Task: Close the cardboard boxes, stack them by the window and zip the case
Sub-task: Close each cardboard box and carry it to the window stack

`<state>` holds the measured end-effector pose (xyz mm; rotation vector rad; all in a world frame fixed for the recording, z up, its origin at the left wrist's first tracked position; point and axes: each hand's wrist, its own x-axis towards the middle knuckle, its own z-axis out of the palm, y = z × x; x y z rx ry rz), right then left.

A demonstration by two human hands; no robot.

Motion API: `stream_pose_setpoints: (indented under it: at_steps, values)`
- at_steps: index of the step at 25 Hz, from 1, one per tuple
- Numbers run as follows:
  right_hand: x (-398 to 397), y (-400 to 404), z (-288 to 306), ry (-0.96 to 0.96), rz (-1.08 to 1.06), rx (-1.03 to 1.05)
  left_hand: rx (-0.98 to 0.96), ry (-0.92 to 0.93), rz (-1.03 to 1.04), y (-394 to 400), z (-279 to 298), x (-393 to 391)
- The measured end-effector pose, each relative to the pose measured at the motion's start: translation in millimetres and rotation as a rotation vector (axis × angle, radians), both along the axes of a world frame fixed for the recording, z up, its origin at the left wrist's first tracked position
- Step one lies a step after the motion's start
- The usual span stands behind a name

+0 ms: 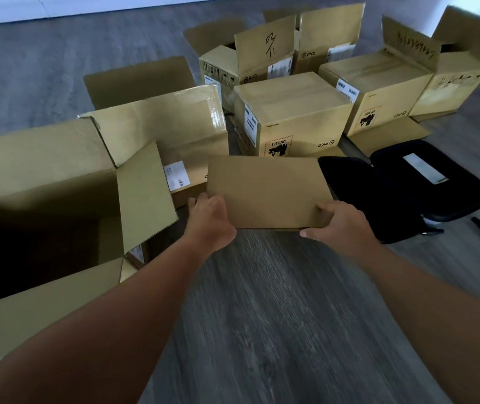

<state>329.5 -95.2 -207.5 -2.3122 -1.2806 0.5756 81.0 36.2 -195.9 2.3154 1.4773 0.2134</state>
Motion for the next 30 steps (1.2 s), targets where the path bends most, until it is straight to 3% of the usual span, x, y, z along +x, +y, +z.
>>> stream_pose_setpoints:
  at_steps: [6,13,19,23,30]
  values:
    - [-0.2,12.1,41.7,-0.044,-0.044,0.169,0.169,-0.051,0.008,12.6,50.0,-0.6]
    - [-68.5,57.0,75.9,-0.098,0.069,0.262,0.245,0.025,0.076,29.9,95.2,-85.7]
    - [-162.5,84.2,80.4,-0.224,0.276,0.357,0.141,0.091,0.154,25.0,115.7,-210.2]
    - [-229.3,98.6,79.4,-0.264,0.401,0.435,0.045,0.078,0.342,8.2,118.5,-283.3]
    - [-318.2,106.8,63.8,-0.265,0.607,0.319,-0.065,0.109,0.483,-1.4,99.6,-378.5]
